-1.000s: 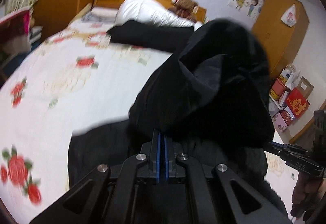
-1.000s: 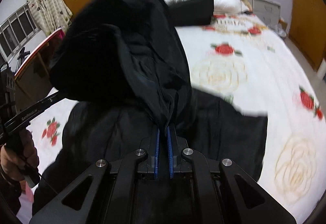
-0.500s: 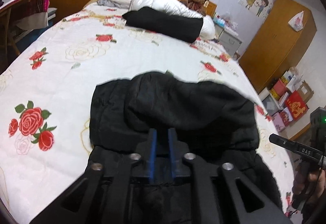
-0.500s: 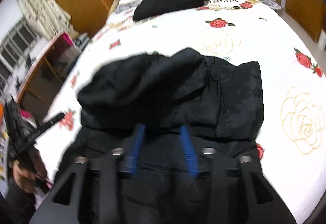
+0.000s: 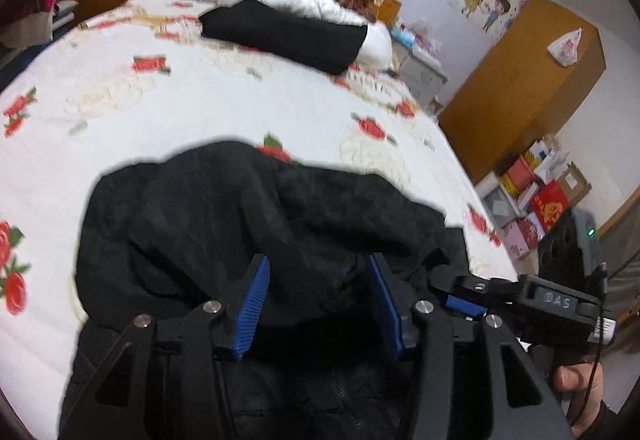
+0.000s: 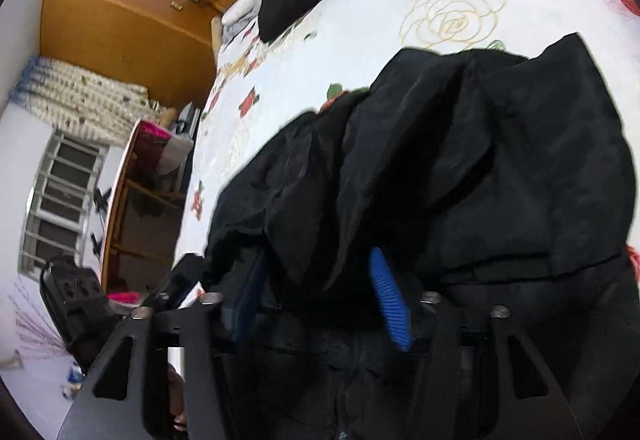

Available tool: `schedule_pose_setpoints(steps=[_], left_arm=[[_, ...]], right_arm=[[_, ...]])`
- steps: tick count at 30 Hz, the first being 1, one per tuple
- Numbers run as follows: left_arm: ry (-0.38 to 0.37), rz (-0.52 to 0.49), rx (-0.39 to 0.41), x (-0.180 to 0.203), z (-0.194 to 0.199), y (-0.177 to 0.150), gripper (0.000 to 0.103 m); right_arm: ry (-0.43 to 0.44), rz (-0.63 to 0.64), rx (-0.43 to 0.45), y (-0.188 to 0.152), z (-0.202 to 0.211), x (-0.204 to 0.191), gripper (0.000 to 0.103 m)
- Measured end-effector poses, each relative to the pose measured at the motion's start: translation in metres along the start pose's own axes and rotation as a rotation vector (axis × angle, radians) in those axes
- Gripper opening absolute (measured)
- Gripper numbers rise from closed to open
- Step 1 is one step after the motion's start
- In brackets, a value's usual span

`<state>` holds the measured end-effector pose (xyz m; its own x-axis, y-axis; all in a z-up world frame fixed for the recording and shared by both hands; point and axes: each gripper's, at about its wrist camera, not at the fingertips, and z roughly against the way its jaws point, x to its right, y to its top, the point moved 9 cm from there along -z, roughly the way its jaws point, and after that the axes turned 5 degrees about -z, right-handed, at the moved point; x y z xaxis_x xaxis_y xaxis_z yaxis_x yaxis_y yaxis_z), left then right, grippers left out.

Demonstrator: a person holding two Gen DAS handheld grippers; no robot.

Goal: Fold large clothes
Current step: 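Lift the hem with both grippers and fold it toward the hood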

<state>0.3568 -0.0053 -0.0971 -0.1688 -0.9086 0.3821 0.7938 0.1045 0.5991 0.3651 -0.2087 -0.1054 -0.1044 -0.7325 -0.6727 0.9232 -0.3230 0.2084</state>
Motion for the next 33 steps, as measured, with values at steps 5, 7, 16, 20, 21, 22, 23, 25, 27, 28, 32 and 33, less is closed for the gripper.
schedule_pose_setpoints(steps=[5, 7, 16, 20, 21, 22, 23, 25, 27, 28, 32, 33], left_arm=[[-0.001, 0.077, -0.1, -0.022, -0.026, -0.044, 0.053], [-0.014, 0.124, -0.118, -0.029, -0.027, -0.057, 0.053], [-0.038, 0.16, 0.003, -0.021, 0.019, -0.044, 0.053], [-0.028, 0.164, 0.016, -0.025, 0.016, -0.031, 0.053], [-0.022, 0.164, 0.015, -0.026, 0.012, -0.029, 0.052], [-0.016, 0.159, 0.012, -0.027, 0.008, -0.026, 0.052], [-0.007, 0.149, 0.011, -0.028, 0.003, -0.025, 0.052], [0.038, 0.1, 0.0, -0.029, -0.009, -0.027, 0.052], [0.084, 0.073, -0.036, -0.037, -0.022, -0.038, 0.052], [0.099, 0.076, -0.059, -0.044, -0.028, -0.046, 0.05], [0.105, 0.083, -0.072, -0.058, -0.039, -0.064, 0.044], [0.118, 0.068, -0.072, -0.058, -0.039, -0.065, 0.043]], right_arm=[[-0.046, -0.001, -0.036, -0.029, -0.018, 0.025, 0.001], [-0.042, -0.024, -0.044, -0.041, -0.022, 0.034, 0.001], [-0.085, 0.03, -0.011, -0.065, 0.002, 0.042, 0.0], [-0.149, -0.039, -0.022, -0.062, -0.007, 0.08, 0.0], [-0.142, -0.057, -0.024, -0.061, -0.009, 0.083, 0.0], [-0.142, -0.055, -0.025, -0.06, -0.01, 0.083, 0.0], [-0.15, -0.039, -0.027, -0.059, -0.011, 0.082, 0.0], [-0.156, -0.012, -0.034, -0.058, -0.014, 0.079, 0.0], [-0.152, 0.012, -0.045, -0.061, -0.017, 0.075, 0.0], [-0.16, 0.026, -0.044, -0.061, -0.02, 0.073, 0.0], [-0.145, 0.03, -0.059, -0.062, -0.024, 0.071, 0.004], [-0.134, 0.023, -0.063, -0.061, -0.023, 0.07, 0.005]])
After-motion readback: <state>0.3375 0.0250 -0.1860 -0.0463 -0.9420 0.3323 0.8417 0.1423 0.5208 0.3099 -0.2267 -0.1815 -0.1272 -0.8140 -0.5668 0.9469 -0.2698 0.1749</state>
